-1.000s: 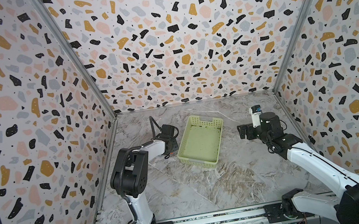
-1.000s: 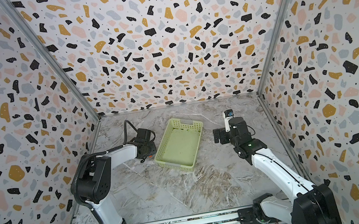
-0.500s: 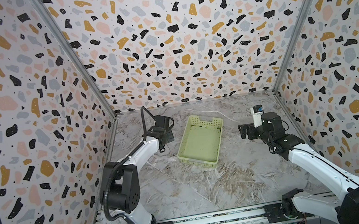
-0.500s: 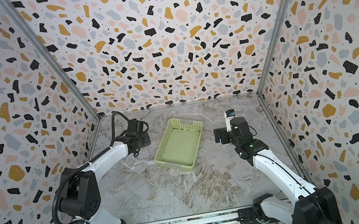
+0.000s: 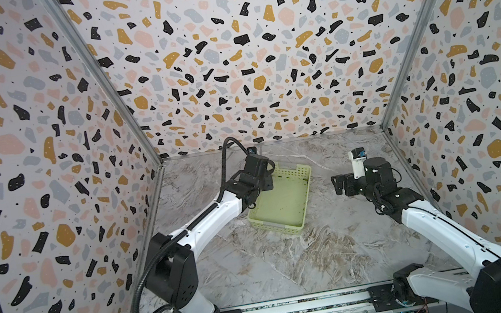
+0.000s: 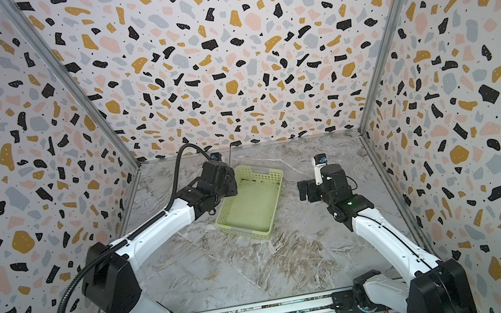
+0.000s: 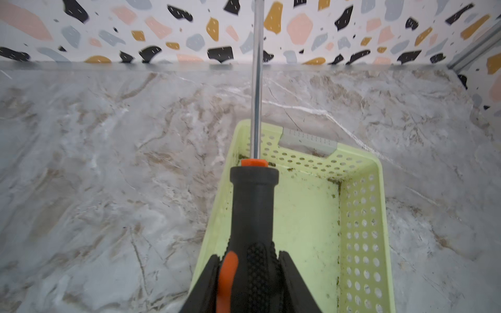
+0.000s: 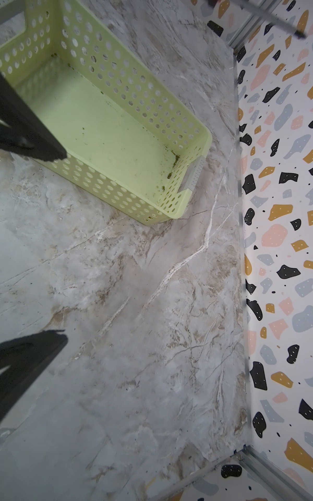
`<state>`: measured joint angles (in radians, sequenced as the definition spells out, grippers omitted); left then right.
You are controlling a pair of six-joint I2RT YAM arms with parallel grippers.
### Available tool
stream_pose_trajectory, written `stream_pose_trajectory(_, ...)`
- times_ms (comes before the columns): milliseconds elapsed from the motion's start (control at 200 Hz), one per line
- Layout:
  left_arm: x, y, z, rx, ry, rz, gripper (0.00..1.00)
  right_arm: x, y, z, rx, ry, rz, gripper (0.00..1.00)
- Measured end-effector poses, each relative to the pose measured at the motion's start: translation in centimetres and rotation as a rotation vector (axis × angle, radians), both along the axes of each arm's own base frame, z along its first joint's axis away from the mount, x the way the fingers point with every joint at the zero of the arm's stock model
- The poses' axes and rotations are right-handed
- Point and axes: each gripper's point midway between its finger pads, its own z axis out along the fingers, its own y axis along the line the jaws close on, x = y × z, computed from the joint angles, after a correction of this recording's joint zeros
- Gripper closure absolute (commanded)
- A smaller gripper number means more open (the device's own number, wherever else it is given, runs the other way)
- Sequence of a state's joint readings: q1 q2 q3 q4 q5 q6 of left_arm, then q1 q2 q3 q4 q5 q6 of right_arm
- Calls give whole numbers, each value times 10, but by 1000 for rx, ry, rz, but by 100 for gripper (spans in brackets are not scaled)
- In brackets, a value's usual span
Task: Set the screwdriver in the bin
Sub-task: 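Lift the screwdriver with the left gripper and carry it over the green basket, then lower the screwdriver into the basket and open the left gripper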
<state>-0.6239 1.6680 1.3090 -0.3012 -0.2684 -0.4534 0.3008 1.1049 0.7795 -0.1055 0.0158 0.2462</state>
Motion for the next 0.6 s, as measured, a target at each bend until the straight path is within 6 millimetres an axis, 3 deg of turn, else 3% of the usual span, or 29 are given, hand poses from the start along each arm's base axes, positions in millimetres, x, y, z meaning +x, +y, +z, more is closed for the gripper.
stream_pose_trajectory(165,-6,-19,-44,20,91,-60,82,-1,-2,0,-3,3,-7,0)
stream_pose_trajectory(596,-30,-68,-115,57,210,-205,81,-6,-9,-3,-6,12,-28,0)
